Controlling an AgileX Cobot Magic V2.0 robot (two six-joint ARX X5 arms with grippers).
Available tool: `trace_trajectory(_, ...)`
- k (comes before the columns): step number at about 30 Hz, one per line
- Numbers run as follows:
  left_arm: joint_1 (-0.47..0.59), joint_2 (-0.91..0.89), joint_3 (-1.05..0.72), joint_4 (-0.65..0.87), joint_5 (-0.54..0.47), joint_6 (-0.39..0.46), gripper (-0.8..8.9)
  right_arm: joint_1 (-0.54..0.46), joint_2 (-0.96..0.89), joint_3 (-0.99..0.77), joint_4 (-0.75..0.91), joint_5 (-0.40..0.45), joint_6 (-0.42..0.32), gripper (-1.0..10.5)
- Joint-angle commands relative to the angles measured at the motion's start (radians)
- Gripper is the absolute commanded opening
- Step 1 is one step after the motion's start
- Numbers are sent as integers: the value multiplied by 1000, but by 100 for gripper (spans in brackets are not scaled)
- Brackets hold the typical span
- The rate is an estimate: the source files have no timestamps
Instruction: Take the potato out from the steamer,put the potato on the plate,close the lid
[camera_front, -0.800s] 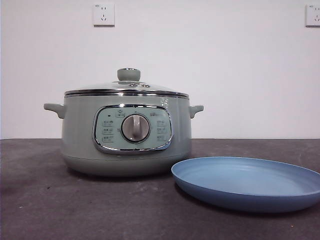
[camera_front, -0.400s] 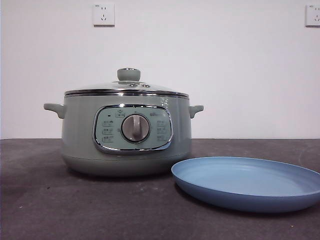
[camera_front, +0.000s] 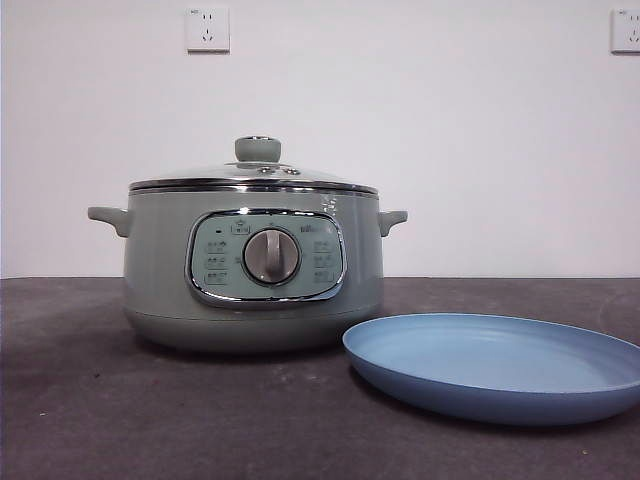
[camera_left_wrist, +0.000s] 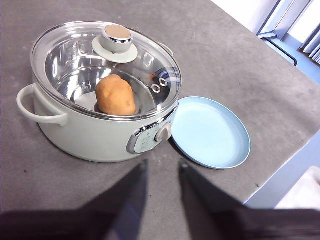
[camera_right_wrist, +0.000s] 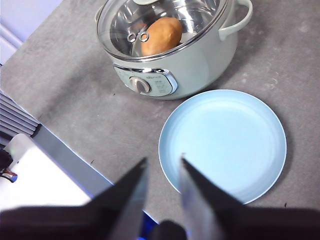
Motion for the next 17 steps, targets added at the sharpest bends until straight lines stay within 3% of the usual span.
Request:
trace_trajectory(1,-3,0,-1,2,-2,16,629,2,0,3,5,2,14,626)
trace_trajectory(10,-3,0,-1,13,-2,15,629,2,0,3,11,2,18,634)
trace_trajectory(17,-9,23,0,119,-4,-5,629,2,0,3,11,1,18,634)
